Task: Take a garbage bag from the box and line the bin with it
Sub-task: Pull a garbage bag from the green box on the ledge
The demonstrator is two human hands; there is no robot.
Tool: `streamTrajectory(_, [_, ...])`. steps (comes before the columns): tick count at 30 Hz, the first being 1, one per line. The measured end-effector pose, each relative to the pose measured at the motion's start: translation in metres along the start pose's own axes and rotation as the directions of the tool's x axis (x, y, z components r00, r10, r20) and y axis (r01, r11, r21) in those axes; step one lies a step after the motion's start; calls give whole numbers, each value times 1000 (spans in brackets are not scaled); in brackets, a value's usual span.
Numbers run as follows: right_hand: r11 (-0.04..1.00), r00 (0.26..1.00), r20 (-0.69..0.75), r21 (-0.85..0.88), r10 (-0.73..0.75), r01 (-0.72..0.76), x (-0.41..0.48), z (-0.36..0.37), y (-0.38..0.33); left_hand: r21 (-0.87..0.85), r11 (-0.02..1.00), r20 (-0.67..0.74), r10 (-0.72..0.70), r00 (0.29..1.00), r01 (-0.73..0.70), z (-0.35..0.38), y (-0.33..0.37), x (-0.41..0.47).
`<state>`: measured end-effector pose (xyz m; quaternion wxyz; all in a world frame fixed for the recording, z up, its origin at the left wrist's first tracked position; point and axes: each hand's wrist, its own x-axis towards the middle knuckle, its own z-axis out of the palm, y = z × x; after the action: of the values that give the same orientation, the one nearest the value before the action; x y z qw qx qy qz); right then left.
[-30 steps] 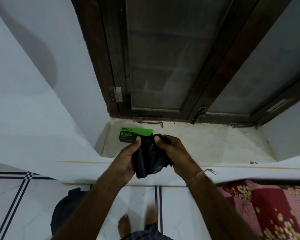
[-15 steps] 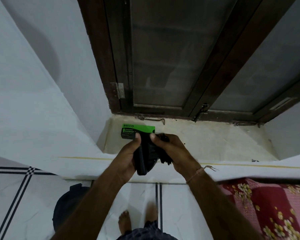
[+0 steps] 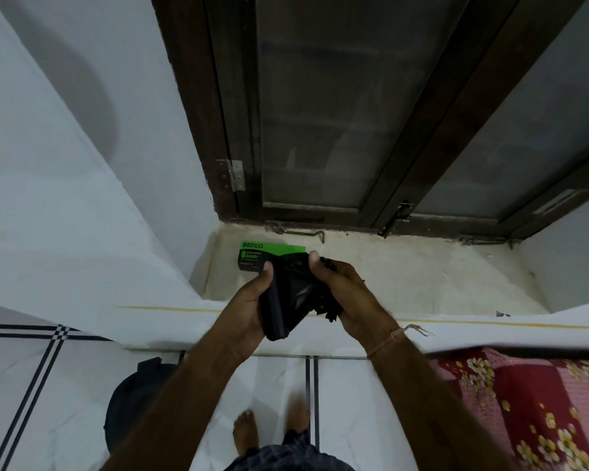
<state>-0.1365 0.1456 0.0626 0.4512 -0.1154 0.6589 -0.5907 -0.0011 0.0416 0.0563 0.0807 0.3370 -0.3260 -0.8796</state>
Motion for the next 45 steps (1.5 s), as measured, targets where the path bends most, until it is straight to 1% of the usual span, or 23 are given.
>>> streamTrajectory(3, [995,1000,-6,-94,-19,19,-1,2,2,15,1000,15,11,1000,-11,-2,-1,2])
streamTrajectory(5, [996,1000,-20,-87,-16,14,2,-1,4,34,999,17,13,1000,-13,-3,-2,3])
streamTrajectory(7, [998,1000,0,-53,-18,18,3,-3,6,39,999,25,-1,1000,0,-4,-2,3])
streamTrajectory(10, [999,999,-3,-1,-49,49,4,-5,6,18,1000,25,-13,1000,13,-6,-3,4])
streamTrajectory(12, [998,998,-28,-15,-61,60,5,-3,5,-17,1000,5,-14,1000,14,-7,-3,5])
streamTrajectory(15, [998,997,-64,-53,-42,38,8,0,8,-47,999,2,-25,1000,25,-7,-3,7])
streamTrajectory(16, [999,998,-59,-34,-27,25,9,1,9,-41,999,6,-33,999,33,-6,-3,8])
streamTrajectory(18, [1000,1000,-4,25,1,-1,8,3,9,-33,999,6,-43,999,44,-3,-4,8])
streamTrajectory(20, [999,997,72,52,-12,8,6,4,7,-35,999,17,-25,1000,26,-1,-7,9])
streamTrajectory(21, [998,996,88,56,-22,17,5,4,7,-34,999,19,-18,1000,18,0,-7,9])
streamTrajectory(26, [997,1000,14,70,-12,11,11,-5,8,-76,997,14,-28,999,29,3,-4,9])
streamTrajectory(29, [998,1000,22,53,-16,14,10,-9,6,-60,997,-18,-39,999,38,3,-2,10])
streamTrajectory(38, [1000,1000,-17,-15,-3,3,19,-15,12,-66,997,-60,-41,997,37,-5,-9,20])
streamTrajectory(42, [1000,1000,-7,14,11,-11,19,-12,11,-80,996,-48,-29,998,25,-3,-10,23])
streamTrajectory(45, [1000,1000,12,25,14,-14,18,-10,10,-51,999,-55,-10,998,7,-2,-11,24])
